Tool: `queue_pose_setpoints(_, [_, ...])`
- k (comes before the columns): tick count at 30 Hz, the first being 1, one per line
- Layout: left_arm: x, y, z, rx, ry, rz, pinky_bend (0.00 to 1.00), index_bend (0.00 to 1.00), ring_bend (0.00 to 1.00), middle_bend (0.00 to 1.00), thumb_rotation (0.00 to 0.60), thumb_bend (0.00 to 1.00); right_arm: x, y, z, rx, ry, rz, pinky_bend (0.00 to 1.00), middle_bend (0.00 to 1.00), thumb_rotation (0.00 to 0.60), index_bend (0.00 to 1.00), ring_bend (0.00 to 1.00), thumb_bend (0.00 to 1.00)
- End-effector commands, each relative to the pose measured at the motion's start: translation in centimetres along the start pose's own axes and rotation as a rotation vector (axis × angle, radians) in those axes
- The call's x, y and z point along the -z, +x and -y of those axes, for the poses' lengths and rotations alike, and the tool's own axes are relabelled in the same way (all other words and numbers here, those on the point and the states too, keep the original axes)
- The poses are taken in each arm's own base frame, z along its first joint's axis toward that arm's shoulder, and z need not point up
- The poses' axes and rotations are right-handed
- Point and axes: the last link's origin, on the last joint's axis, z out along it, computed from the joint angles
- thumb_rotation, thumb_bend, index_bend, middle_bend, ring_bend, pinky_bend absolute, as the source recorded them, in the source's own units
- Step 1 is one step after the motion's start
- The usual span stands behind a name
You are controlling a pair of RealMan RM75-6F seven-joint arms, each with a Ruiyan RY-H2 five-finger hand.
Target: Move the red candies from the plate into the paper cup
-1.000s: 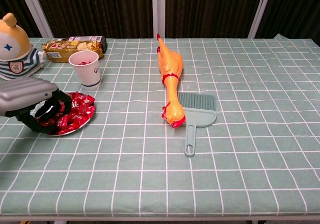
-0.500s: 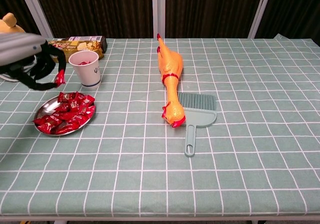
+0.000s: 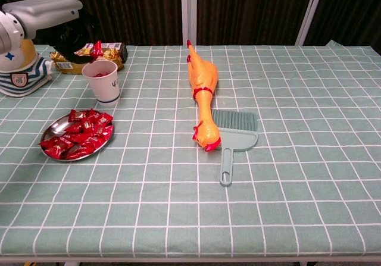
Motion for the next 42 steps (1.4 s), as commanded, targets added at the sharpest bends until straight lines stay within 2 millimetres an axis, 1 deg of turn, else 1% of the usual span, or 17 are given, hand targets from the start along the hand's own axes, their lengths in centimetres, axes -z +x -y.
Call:
queue_pose_setpoints(1, [-0.6, -0.3, -0.1, -0.007, 0.015, 0.017, 0.97, 0.63, 0.73, 0.85, 0.6, 0.42, 0.0, 0.0, -0.1, 0.0, -0.002, 0.001, 0.29, 0.27, 0.6, 0.17, 0.06, 0.1])
queue_pose_setpoints(4, [-0.7, -0.6, 0.0, -0.016, 0.024, 0.033, 0.97, 0.6, 0.73, 0.84, 0.6, 0.42, 0.0, -0.1, -0.1, -0.001, -0.003, 0.003, 0.29, 0.27, 0.6, 0.17, 0.06, 0.1])
queue_pose_setpoints(9, [-0.6, -0.8, 0.1, -0.039, 0.035, 0.057, 0.97, 0.46, 0.73, 0.83, 0.6, 0.42, -0.1, 0.0, -0.2, -0.002, -0.005, 0.001, 0.29, 0.27, 0.6, 0.17, 0.06, 0.1])
queue_pose_setpoints(12, [-0.1, -0.6, 0.3, -0.048, 0.039, 0.055, 0.97, 0.4, 0.73, 0.83, 0.6, 0.42, -0.1, 0.0, -0.2, -0.004, -0.002, 0.002, 0.29, 0.27, 0.6, 0.17, 0.06, 0.1])
queue_pose_setpoints(16, [0.6, -0.2, 0.7, -0.052, 0.048, 0.046, 0.97, 0.36, 0.72, 0.82, 0.6, 0.42, -0.2, -0.1, -0.1, -0.007, 0.004, 0.003, 0.29, 0.27, 0.6, 0.17, 0.06, 0.1])
queue_pose_setpoints(19, [1.9, 0.2, 1.2, -0.036, 0.061, 0.026, 0.97, 0.36, 0.72, 0.82, 0.6, 0.4, -0.1, 0.0, 0.0, -0.007, 0.009, -0.001, 0.29, 0.27, 0.6, 0.17, 0.06, 0.1])
queue_pose_setpoints(21, [3.1, 0.4, 1.6, -0.028, 0.065, 0.006, 0.97, 0.36, 0.72, 0.82, 0.6, 0.37, 0.0, 0.0, 0.0, -0.006, 0.01, -0.003, 0.29, 0.27, 0.6, 0.17, 0.06, 0.1])
queue_pose_setpoints(24, [5.2, 0.2, 2.4, -0.028, 0.07, -0.011, 0.97, 0.41, 0.72, 0.82, 0.6, 0.34, 0.0, 0.0, -0.1, -0.007, 0.011, -0.003, 0.29, 0.27, 0.6, 0.17, 0.06, 0.1])
queue_pose_setpoints(29, [8.5, -1.2, 3.2, -0.031, 0.065, 0.003, 0.97, 0.49, 0.72, 0.82, 0.6, 0.3, -0.1, -0.1, 0.1, -0.011, 0.022, -0.001, 0.29, 0.27, 0.6, 0.17, 0.06, 0.1])
queue_pose_setpoints(32, [9.5, -2.5, 3.2, -0.034, 0.057, 0.045, 0.97, 0.51, 0.72, 0.82, 0.6, 0.28, -0.1, -0.1, 0.3, -0.011, 0.029, 0.0, 0.29, 0.27, 0.6, 0.17, 0.06, 0.1])
queue_pose_setpoints(35, [9.7, -3.9, 3.1, -0.03, 0.059, 0.094, 0.97, 0.51, 0.72, 0.82, 0.6, 0.26, -0.1, -0.1, 0.4, -0.01, 0.035, 0.001, 0.29, 0.27, 0.6, 0.17, 0.06, 0.1])
queue_pose_setpoints(38, [9.5, -5.1, 2.8, -0.036, 0.051, 0.137, 0.97, 0.5, 0.72, 0.82, 0.6, 0.26, -0.1, -0.1, 0.5, -0.008, 0.036, 0.002, 0.29, 0.27, 0.6, 0.17, 0.06, 0.1])
queue_pose_setpoints(42, [9.0, -6.3, 2.3, -0.045, 0.038, 0.167, 0.97, 0.46, 0.72, 0.82, 0.6, 0.26, -0.1, 0.0, 0.5, -0.006, 0.033, -0.002, 0.29, 0.27, 0.6, 0.17, 0.06, 0.1])
